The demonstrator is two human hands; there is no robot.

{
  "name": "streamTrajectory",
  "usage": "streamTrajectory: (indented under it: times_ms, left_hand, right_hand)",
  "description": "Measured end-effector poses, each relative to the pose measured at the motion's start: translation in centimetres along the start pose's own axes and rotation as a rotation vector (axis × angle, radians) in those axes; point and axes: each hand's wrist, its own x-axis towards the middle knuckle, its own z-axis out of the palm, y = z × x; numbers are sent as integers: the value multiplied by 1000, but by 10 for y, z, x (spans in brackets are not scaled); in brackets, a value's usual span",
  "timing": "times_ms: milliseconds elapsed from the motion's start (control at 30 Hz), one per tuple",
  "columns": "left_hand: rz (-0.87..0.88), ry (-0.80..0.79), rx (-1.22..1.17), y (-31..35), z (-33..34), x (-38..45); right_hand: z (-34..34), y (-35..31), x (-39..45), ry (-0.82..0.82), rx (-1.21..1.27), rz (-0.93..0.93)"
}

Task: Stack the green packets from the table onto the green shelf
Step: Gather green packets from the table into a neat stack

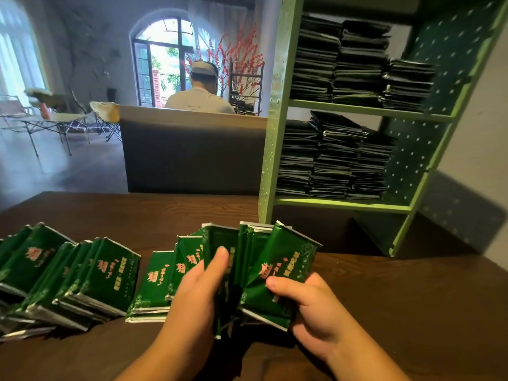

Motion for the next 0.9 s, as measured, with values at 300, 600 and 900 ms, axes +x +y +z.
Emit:
streamTrajectory:
  times_ms: [300, 600, 900]
  left_hand:
    - [59, 84, 21, -11, -17, 18]
    - [-70, -3, -376, 1, -37, 21]
    - [-58, 0, 78, 9, -13, 13]
  right_hand:
    - [4, 1, 3, 35, 25, -14]
    - [-1, -9, -8, -115, 278, 7]
    - [11, 3, -5, -115, 167, 35]
